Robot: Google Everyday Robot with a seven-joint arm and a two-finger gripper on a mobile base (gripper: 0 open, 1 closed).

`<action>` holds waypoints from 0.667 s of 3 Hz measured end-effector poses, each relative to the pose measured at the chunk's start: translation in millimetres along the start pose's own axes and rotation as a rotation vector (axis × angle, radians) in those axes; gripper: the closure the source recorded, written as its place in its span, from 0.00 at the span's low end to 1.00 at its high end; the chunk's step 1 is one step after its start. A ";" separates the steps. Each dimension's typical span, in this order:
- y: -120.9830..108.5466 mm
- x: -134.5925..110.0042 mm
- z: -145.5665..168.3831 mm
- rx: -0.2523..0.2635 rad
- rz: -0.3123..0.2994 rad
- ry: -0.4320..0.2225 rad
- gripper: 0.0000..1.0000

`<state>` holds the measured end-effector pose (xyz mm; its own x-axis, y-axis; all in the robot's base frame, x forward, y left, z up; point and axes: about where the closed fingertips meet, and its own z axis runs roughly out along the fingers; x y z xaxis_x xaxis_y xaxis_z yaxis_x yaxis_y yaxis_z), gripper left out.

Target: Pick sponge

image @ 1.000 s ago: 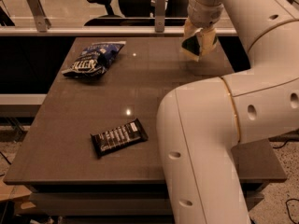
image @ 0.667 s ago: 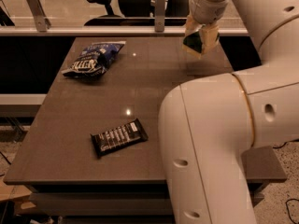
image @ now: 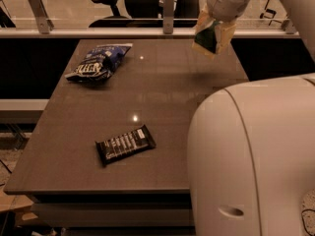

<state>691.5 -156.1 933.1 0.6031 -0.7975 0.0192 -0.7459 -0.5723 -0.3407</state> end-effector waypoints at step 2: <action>5.8 -14.4 -23.7 0.057 -0.061 0.009 1.00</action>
Offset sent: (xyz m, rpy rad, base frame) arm -0.0376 0.0073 0.0303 -0.0021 -0.1005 0.0812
